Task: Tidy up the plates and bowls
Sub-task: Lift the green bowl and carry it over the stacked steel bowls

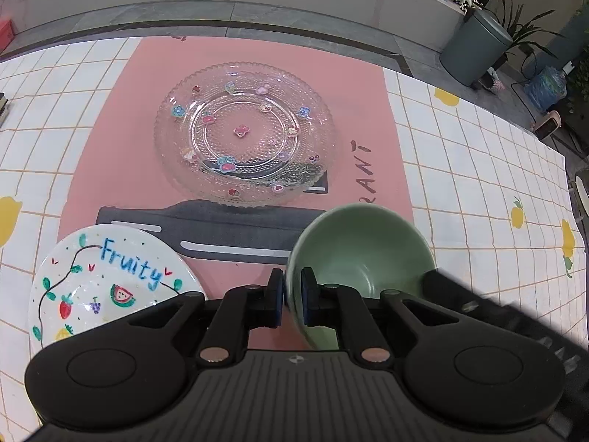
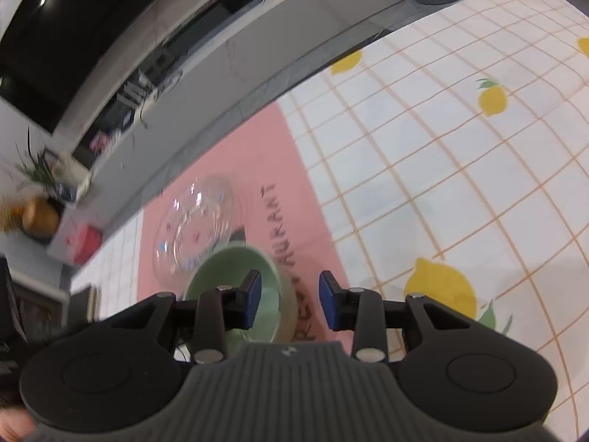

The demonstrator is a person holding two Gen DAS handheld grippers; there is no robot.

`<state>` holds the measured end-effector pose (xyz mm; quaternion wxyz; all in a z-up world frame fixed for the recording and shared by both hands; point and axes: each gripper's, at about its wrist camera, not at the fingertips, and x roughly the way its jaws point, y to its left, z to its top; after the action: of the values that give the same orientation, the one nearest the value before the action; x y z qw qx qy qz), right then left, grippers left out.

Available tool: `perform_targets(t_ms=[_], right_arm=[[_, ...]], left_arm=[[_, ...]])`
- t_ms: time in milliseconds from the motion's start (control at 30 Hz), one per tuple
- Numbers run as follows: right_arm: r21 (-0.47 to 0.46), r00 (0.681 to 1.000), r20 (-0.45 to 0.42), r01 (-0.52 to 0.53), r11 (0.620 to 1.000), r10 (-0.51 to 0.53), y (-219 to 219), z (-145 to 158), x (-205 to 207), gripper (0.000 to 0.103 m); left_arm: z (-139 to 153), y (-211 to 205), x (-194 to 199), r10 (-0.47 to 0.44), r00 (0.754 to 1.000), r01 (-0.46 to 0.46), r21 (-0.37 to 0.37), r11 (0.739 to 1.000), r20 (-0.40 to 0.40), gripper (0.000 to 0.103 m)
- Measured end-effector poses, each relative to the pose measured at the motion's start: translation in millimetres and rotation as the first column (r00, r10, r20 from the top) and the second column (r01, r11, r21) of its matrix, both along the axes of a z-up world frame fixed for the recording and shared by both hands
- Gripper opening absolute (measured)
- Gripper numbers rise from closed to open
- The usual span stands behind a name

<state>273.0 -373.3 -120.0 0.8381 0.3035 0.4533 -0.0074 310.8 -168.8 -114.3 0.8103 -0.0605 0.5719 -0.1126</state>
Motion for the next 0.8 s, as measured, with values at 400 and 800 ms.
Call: perform_targets(t_ms=[400,800], right_arm=[[-0.036,0.998,-0.051,-0.039,0.999,0.037,18,-14,5,0.013],[0.012,0.999,-0.029,-0.038,0.999,0.039,17,12,-19,0.011]], left_arm=[[-4,-4,-3,0.005,1.000,-0.005,0.030,1.000,-0.003,0.010],[35,0,-33,0.026,0.998,-0.028,0.050,0.998,0.051,0.008]])
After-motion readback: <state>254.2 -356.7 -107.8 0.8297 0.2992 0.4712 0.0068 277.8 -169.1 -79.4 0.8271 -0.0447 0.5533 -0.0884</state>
